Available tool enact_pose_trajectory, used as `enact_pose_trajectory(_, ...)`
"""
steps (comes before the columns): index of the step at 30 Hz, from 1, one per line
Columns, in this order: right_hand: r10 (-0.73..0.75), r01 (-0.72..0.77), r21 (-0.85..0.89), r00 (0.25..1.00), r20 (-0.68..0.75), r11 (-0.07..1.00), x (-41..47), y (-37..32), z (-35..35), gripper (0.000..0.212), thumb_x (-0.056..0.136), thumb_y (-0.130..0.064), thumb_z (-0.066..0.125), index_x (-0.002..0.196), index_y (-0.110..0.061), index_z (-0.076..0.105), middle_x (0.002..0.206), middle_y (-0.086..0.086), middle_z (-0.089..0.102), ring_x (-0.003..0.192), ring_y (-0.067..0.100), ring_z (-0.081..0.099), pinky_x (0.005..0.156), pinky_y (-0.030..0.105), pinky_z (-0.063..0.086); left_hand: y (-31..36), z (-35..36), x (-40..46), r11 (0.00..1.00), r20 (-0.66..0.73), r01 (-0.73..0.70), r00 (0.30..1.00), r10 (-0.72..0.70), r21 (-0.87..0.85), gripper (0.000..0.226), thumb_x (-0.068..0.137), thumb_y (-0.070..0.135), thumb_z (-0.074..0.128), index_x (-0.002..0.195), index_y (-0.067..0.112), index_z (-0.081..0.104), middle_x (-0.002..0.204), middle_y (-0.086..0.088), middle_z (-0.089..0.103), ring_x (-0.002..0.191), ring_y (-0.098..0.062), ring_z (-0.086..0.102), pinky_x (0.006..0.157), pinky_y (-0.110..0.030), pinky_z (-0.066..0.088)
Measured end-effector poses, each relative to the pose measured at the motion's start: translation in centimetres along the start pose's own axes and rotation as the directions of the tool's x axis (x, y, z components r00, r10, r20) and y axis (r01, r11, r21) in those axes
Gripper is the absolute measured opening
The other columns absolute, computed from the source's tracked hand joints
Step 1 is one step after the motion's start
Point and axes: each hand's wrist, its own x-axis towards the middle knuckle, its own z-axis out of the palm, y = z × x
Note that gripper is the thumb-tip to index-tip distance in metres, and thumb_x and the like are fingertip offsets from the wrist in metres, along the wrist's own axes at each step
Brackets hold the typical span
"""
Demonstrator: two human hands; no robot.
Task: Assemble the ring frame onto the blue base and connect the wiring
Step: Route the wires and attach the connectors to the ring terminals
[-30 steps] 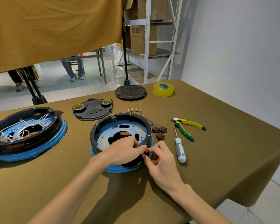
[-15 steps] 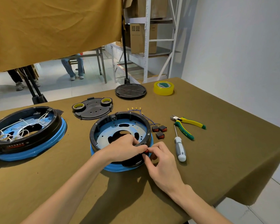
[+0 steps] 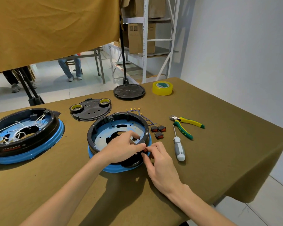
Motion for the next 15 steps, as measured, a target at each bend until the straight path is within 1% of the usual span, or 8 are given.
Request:
enact_pose_trajectory(1,0.005,-0.005,-0.005,1.000,-0.003,1.000,0.01,0.03,0.03,0.020,0.101,-0.024,0.063,0.118,-0.015,0.066,0.109,-0.007,0.054,0.096,0.004,0.055,0.082,0.017,0.052,0.06,-0.04,0.01,1.000,0.004,-0.028,1.000,0.028,0.013,0.034,0.096,0.054,0.061,0.123,0.034,0.061,0.108,0.008,0.070,0.100,-0.010,0.064,0.081,-0.028,0.047)
enact_pose_trajectory(3,0.023,-0.023,-0.003,1.000,-0.019,1.000,0.03,0.10,0.08,0.019,0.099,-0.025,0.065,0.116,-0.016,0.067,0.108,-0.008,0.055,0.094,0.004,0.056,0.082,0.017,0.052,0.26,-0.09,-0.08,0.996,0.010,-0.082,0.997,0.082,0.034,0.019,0.099,0.049,0.059,0.105,0.033,0.068,0.089,0.013,0.068,0.087,-0.006,0.061,0.072,-0.026,0.043)
enact_pose_trajectory(4,0.033,-0.033,0.004,0.999,-0.024,0.999,0.04,0.10,0.09,0.019,0.099,-0.025,0.066,0.115,-0.016,0.068,0.107,-0.008,0.056,0.093,0.004,0.056,0.081,0.018,0.052,0.37,-0.16,-0.13,0.996,0.011,-0.089,0.996,0.088,0.032,0.017,0.100,0.047,0.059,0.100,0.033,0.069,0.082,0.015,0.064,0.081,-0.004,0.059,0.070,-0.025,0.042)
enact_pose_trajectory(5,0.040,-0.040,0.010,0.999,-0.027,0.999,0.08,0.09,0.11,0.018,0.099,-0.025,0.067,0.114,-0.016,0.068,0.106,-0.008,0.056,0.093,0.004,0.057,0.081,0.018,0.053,0.43,-0.23,-0.15,0.996,0.013,-0.088,0.996,0.088,0.026,0.018,0.100,0.045,0.059,0.100,0.031,0.070,0.079,0.016,0.063,0.079,-0.003,0.058,0.070,-0.025,0.041)
enact_pose_trajectory(9,0.042,-0.042,0.019,0.998,-0.037,0.999,0.18,0.16,0.14,0.016,0.096,-0.025,0.069,0.110,-0.016,0.067,0.104,-0.010,0.054,0.093,-0.001,0.056,0.079,0.012,0.050,0.53,-0.23,-0.19,0.995,0.009,-0.094,0.996,0.094,0.039,0.026,0.100,0.044,0.059,0.111,0.026,0.073,0.087,0.015,0.066,0.090,-0.005,0.063,0.076,-0.026,0.045)
enact_pose_trajectory(12,0.045,-0.044,0.033,0.999,-0.027,0.998,0.25,0.41,0.04,0.021,0.095,-0.028,0.071,0.113,-0.018,0.066,0.105,-0.013,0.053,0.097,-0.002,0.055,0.080,0.011,0.049,0.68,-0.45,-0.36,0.994,0.026,-0.098,0.995,0.097,0.040,0.021,0.101,0.044,0.057,0.101,0.031,0.073,0.086,0.012,0.071,0.088,-0.009,0.066,0.078,-0.032,0.051)
enact_pose_trajectory(13,0.052,-0.051,0.049,0.998,-0.022,0.998,0.20,0.46,-0.07,0.025,0.095,-0.031,0.072,0.116,-0.019,0.065,0.105,-0.014,0.053,0.098,-0.002,0.055,0.080,0.011,0.049,0.70,-0.51,-0.43,0.994,0.033,-0.096,0.995,0.094,0.043,0.021,0.101,0.044,0.057,0.098,0.030,0.073,0.085,0.008,0.072,0.088,-0.013,0.067,0.079,-0.037,0.053)
enact_pose_trajectory(15,0.050,-0.045,0.078,0.997,-0.062,0.996,0.19,0.49,-0.50,0.032,0.092,-0.038,0.072,0.118,-0.025,0.060,0.104,-0.017,0.053,0.098,0.000,0.055,0.077,0.010,0.047,0.75,-0.50,-0.41,0.994,0.026,-0.092,0.996,0.091,0.055,0.029,0.101,0.044,0.056,0.098,0.022,0.074,0.088,-0.004,0.074,0.087,-0.022,0.067,0.081,-0.044,0.053)
